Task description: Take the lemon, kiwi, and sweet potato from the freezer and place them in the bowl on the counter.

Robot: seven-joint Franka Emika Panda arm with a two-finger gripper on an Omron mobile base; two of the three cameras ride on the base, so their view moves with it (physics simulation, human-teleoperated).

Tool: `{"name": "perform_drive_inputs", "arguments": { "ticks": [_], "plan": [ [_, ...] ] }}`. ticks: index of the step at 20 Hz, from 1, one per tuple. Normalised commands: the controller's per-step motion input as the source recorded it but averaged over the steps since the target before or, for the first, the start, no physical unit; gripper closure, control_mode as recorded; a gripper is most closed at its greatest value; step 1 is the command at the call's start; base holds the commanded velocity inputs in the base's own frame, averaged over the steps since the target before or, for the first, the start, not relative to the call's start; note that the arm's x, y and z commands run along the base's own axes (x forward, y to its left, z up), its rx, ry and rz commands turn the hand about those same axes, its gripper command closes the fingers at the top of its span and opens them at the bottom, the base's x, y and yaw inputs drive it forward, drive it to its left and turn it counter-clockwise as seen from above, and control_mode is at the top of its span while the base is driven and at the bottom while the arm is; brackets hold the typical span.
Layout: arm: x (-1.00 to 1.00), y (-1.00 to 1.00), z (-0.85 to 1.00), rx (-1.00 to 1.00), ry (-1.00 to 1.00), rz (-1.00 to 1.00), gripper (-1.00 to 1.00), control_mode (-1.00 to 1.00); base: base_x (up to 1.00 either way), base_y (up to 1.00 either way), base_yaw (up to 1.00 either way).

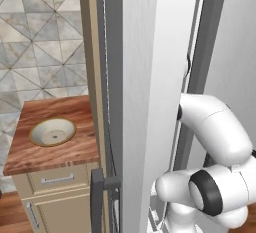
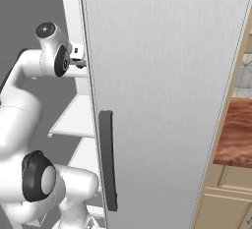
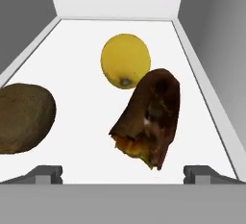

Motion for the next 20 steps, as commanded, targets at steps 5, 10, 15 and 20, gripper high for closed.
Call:
{"name": "perform_drive_inputs", "arguments": {
  "ticks": [5,10,15,20],
  "plan": [
    [0.18,0.0,0.0,0.0,0.01,-0.1,-1.0,-1.0,0.0,0.0,0.0],
    [0.18,0.0,0.0,0.0,0.05,-0.13,-1.0,-1.0,0.0,0.0,0.0],
    [0.23,0.0,0.0,0.0,0.05,-0.1,-1.0,-1.0,0.0,0.0,0.0],
    [0.26,0.0,0.0,0.0,0.05,-0.07,-1.0,-1.0,0.0,0.0,0.0]
  ]
}}
